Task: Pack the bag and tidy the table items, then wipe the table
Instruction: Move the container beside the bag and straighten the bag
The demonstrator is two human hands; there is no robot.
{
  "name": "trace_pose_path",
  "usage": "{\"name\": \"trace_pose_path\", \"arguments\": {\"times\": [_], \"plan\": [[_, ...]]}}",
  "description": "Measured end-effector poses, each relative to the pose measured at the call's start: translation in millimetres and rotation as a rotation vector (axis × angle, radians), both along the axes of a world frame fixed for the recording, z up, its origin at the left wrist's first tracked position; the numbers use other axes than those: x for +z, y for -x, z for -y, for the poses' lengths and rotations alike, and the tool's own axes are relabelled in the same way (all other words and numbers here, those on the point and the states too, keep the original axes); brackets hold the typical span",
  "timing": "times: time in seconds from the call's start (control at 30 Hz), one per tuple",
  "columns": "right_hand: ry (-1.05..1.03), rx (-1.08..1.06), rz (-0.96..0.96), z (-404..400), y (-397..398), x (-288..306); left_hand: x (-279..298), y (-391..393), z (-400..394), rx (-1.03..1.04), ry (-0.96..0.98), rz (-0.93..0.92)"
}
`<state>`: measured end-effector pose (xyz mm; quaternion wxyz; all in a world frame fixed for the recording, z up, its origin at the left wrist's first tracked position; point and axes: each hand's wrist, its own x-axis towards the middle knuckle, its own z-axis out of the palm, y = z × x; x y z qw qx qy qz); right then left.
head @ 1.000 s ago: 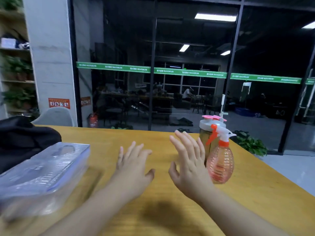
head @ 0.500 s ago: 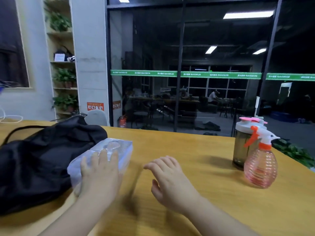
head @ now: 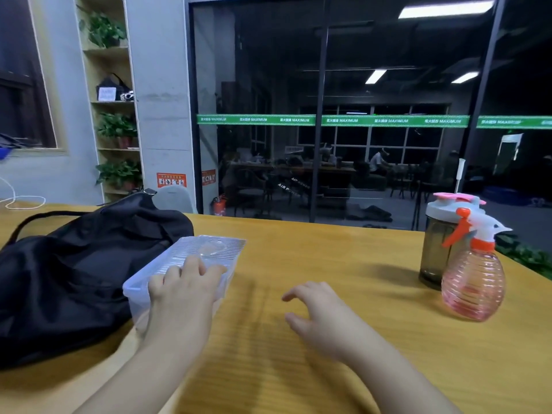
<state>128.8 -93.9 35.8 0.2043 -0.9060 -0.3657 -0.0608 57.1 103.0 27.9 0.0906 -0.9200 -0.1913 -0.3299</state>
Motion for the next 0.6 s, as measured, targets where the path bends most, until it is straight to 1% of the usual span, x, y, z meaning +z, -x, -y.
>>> {"name": "trace_pose_path", "arguments": {"times": [0.13, 0.23, 0.37, 0.4, 0.47, 0.53, 0.6], "plan": [[-0.132, -0.018, -0.059, 19.4, -3.8, 18.1, 9.4, -4.9, 13.5, -0.170, -0.061, 0.145], [-0.181, -0.025, -0.145, 32.2, -11.2, 24.7, 14.6, -13.8, 28.3, -0.292, -0.062, 0.284], [-0.276, -0.051, -0.230, 45.9, -27.0, 33.0, 25.6, -31.1, 61.7, -0.443, -0.082, 0.348], [-0.352, -0.041, -0.297, 50.2, -30.5, 34.0, 29.6, -35.9, 74.0, -0.478, -0.086, 0.358], [-0.570, 0.001, -0.483, 58.8, -35.7, 31.7, 35.0, -48.5, 101.5, -0.551, -0.082, 0.365], [-0.758, -0.014, -0.548, 66.3, -42.0, 27.8, 39.2, -64.7, 129.3, -0.610, -0.039, 0.351], [-0.993, -0.076, -0.616, 72.5, -49.5, 25.4, 40.4, -80.7, 151.7, -0.643, -0.006, 0.352]]}}
